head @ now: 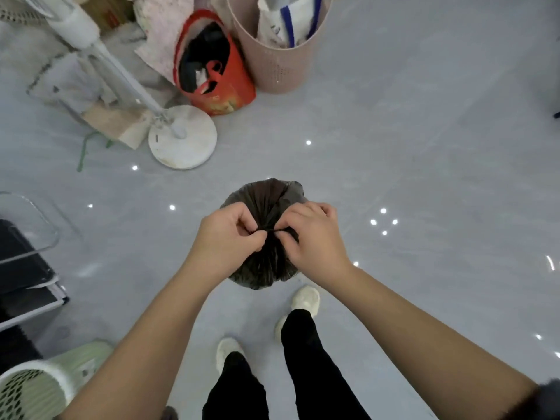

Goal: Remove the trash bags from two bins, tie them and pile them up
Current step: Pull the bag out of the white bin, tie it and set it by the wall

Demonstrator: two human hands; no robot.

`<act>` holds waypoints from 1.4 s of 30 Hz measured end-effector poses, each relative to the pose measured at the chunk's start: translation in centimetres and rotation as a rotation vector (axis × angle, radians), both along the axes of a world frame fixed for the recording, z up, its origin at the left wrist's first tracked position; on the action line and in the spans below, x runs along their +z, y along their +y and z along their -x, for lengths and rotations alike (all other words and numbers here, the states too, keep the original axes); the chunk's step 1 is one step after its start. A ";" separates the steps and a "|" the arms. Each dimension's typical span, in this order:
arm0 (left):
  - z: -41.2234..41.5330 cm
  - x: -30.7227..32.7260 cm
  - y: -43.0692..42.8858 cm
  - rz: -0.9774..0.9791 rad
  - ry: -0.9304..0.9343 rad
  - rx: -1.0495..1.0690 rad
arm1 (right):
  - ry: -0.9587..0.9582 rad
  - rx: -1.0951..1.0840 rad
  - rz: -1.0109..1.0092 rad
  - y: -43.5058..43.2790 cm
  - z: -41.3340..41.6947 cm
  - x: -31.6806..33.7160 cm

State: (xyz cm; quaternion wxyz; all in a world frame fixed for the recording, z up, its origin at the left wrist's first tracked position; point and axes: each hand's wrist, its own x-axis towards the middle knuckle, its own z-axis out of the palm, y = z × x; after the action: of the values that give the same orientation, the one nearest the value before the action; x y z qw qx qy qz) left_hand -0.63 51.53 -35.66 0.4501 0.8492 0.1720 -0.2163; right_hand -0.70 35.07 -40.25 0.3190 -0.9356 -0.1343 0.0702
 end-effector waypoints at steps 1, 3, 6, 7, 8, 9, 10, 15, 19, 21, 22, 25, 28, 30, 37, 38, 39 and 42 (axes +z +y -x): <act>-1.5 0.4 -1.8 -0.008 -0.019 -0.031 | -0.001 -0.022 -0.002 -1.7 -1.2 0.4; -4.8 1.1 -5.1 0.008 -0.050 -0.101 | -0.014 -0.068 0.004 -4.8 -3.7 1.1; -9.6 1.9 -9.7 -0.003 -0.084 -0.250 | -0.028 -0.132 0.025 -9.5 -7.2 2.1; -11.2 2.2 -11.4 -0.017 -0.089 -0.294 | -0.027 -0.147 0.037 -11.1 -8.4 2.5; -12.8 2.5 -13.0 -0.029 -0.091 -0.331 | -0.026 -0.157 0.055 -12.7 -9.8 2.7; -14.4 2.7 -14.6 -0.040 -0.093 -0.366 | -0.022 -0.163 0.078 -14.3 -11.2 3.0; -16.1 3.0 -16.2 -0.047 -0.098 -0.401 | -0.014 -0.170 0.099 -15.8 -12.6 3.3; -25.0 4.1 -24.2 -0.027 -0.111 -0.506 | 0.011 -0.242 0.139 -23.8 -20.0 5.1; -32.1 5.5 -29.9 -0.017 -0.092 -0.575 | 0.015 -0.289 0.155 -29.7 -25.9 6.4; -35.6 6.4 -32.7 -0.027 -0.090 -0.614 | 0.006 -0.319 0.155 -32.6 -28.9 7.2; -37.3 6.8 -34.0 -0.027 -0.087 -0.624 | 0.000 -0.329 0.161 -34.0 -30.4 7.6; -42.5 7.2 -38.4 -0.008 -0.075 -0.615 | -0.017 -0.353 0.166 -38.1 -35.2 8.2; -47.9 7.0 -43.2 0.016 -0.081 -0.575 | -0.033 -0.402 0.134 -42.7 -40.4 7.9; -51.3 6.8 -46.7 0.039 -0.095 -0.542 | -0.026 -0.437 0.096 -46.1 -43.9 7.4; -62.6 7.3 -58.3 0.035 -0.083 -0.511 | 0.079 -0.479 -0.033 -57.0 -55.2 7.1; -64.3 7.4 -59.7 0.031 -0.094 -0.509 | 0.083 -0.480 -0.031 -58.4 -56.9 7.1; -66.0 7.4 -61.2 0.030 -0.101 -0.507 | 0.084 -0.484 -0.029 -59.7 -58.6 7.2; -71.3 7.2 -65.1 0.034 -0.109 -0.525 | 0.084 -0.495 -0.010 -63.5 -63.6 7.1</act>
State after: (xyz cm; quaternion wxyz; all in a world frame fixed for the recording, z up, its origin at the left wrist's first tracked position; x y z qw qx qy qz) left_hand 70.70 -13.61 -28.46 0.4015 0.8674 -0.0822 -0.2823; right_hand 62.88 -28.47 -33.13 0.3362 -0.9347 0.1119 0.0282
